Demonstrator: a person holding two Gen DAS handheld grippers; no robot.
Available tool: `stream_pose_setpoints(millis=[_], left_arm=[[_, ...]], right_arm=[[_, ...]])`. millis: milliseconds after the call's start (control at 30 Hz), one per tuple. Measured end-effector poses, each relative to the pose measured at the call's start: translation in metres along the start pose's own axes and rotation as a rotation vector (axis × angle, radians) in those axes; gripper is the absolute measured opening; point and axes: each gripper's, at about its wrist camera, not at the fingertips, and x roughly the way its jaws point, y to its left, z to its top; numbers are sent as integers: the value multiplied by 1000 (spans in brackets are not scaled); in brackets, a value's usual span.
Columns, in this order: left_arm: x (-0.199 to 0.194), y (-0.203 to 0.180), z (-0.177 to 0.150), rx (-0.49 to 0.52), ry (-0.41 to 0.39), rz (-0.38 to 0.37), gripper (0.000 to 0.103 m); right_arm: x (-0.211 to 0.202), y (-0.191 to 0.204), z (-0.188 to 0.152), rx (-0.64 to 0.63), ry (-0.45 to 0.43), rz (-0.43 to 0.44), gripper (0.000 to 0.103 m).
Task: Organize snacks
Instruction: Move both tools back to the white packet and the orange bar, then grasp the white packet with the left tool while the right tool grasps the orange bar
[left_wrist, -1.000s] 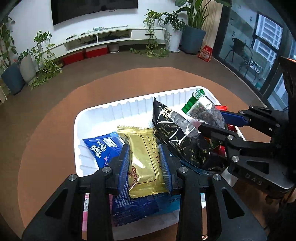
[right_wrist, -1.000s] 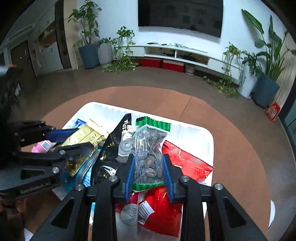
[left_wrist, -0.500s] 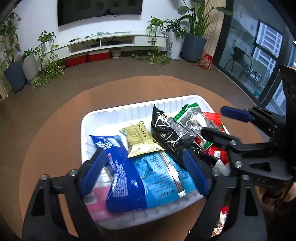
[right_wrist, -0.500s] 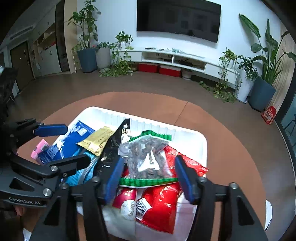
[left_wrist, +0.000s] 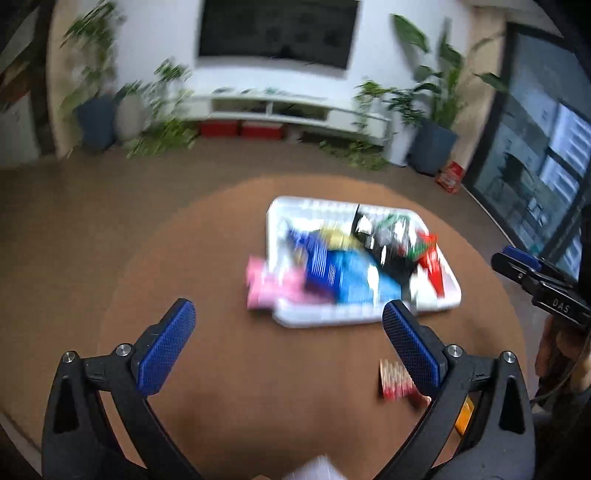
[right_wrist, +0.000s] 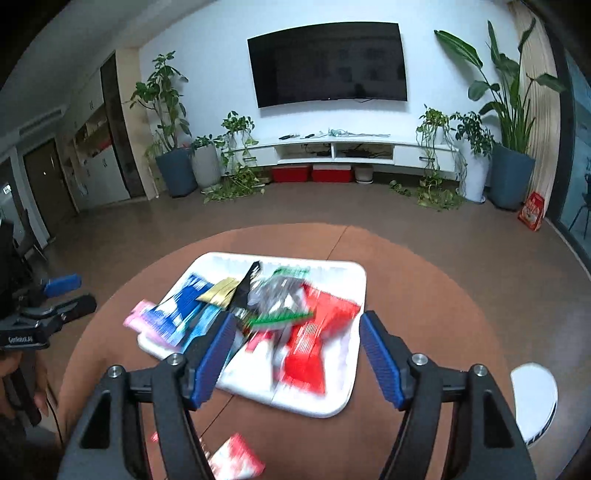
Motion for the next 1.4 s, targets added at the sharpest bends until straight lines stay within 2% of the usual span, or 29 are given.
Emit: stream_pose_setpoints(millis=[100, 200, 300, 433, 600, 633, 700, 967, 1167, 1400], left_arm=[[-18, -2, -53, -41, 65, -9, 103], [-19, -14, -92, 3, 151, 31, 102], [-17, -27, -114, 26, 190, 53, 101], [-14, -50, -134, 100, 229, 118, 101], [3, -63, -147, 138, 277, 151, 100], [6, -64, -152, 139, 287, 143, 96], [7, -57, -153, 132, 301, 136, 73], [4, -44, -151, 132, 286, 119, 55], [-2, -40, -151, 147, 290, 89, 47], [-8, -46, -155, 187, 327, 89, 47]], right_arm=[[-19, 14, -31, -12, 32, -4, 72], [-29, 29, -68, -23, 87, -4, 72], [-35, 43, -102, -62, 144, -12, 72], [-43, 47, -122, -84, 170, -27, 72], [-46, 40, -131, -65, 185, -51, 72], [-48, 38, -131, -60, 185, -50, 72], [-48, 37, -133, -60, 187, -47, 72], [-43, 37, -136, -60, 225, -45, 72], [-41, 37, -143, -65, 245, -56, 72], [-41, 44, -155, -78, 272, -72, 72]])
